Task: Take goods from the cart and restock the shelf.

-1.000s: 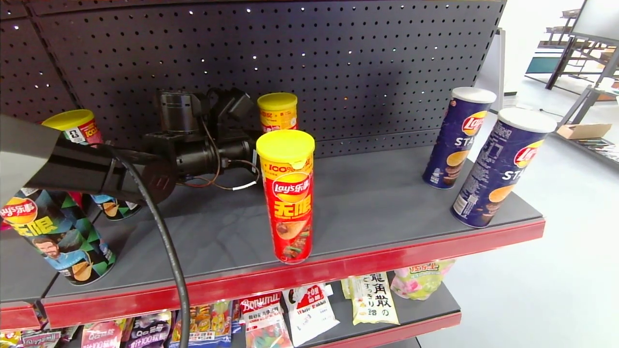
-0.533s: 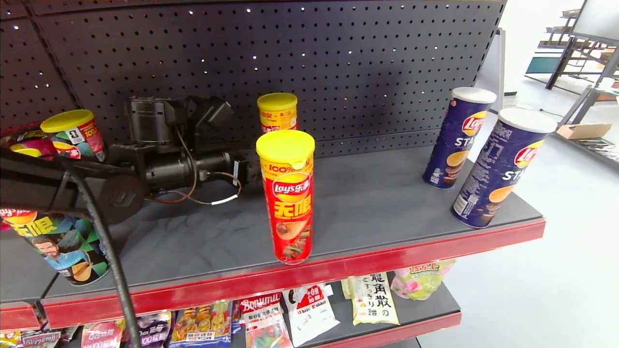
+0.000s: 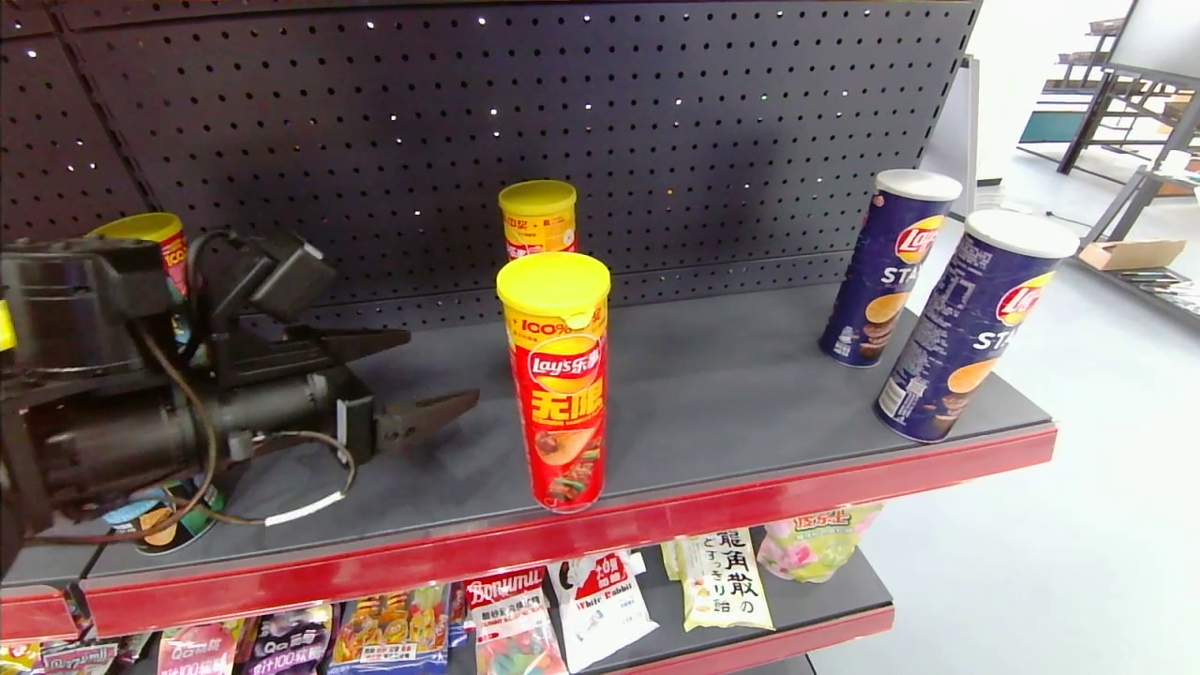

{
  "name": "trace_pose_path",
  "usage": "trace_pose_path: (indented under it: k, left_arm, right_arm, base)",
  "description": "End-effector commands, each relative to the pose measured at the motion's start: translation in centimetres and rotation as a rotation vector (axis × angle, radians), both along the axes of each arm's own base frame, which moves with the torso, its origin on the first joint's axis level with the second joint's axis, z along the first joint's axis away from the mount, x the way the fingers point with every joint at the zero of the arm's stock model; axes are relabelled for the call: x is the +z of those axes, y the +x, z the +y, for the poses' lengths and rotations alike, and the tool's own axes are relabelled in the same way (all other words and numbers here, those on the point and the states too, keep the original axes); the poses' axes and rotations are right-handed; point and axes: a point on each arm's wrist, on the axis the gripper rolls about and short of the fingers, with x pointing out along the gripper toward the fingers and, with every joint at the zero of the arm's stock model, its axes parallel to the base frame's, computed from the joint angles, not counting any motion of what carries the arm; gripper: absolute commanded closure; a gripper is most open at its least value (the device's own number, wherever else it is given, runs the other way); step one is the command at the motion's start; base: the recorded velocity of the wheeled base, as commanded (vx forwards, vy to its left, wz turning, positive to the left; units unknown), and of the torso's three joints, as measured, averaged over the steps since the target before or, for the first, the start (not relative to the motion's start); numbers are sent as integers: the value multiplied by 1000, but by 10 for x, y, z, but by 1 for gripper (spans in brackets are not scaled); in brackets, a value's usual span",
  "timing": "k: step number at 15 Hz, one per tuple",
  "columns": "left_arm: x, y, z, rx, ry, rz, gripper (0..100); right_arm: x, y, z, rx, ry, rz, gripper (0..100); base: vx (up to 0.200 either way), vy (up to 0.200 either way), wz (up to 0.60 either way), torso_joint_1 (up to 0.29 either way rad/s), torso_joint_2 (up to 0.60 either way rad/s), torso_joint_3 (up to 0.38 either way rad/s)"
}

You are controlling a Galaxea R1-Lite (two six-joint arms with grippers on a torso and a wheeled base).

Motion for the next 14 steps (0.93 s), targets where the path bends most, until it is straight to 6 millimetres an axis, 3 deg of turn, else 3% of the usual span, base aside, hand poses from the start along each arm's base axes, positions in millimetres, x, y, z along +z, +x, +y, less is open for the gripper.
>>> trace_pose_path:
  k: [1,3,6,9,14]
  left_arm:
    - [15,-87,29,167,18,-94,0]
    - [21,-145,50,333,54,-106,0]
    - [0,-205,70,401,-45,-155,0]
    - [-22,-222,79,623,-96,-172,0]
    - [-43,-225,80,633,-140,-115,0]
  right_arm:
    - [0,0,0,0,0,1,0]
    - [0,0,0,0,0,1,0]
    - [0,0,0,0,0,1,0]
    - [0,0,0,0,0,3,0]
    - [0,0,0,6,-3,1,0]
  base:
    - [0,0,0,0,0,0]
    - [0,0,0,0,0,0]
    - [0,0,0,0,0,0]
    - [0,0,0,0,0,0]
    - [0,0,0,0,0,0]
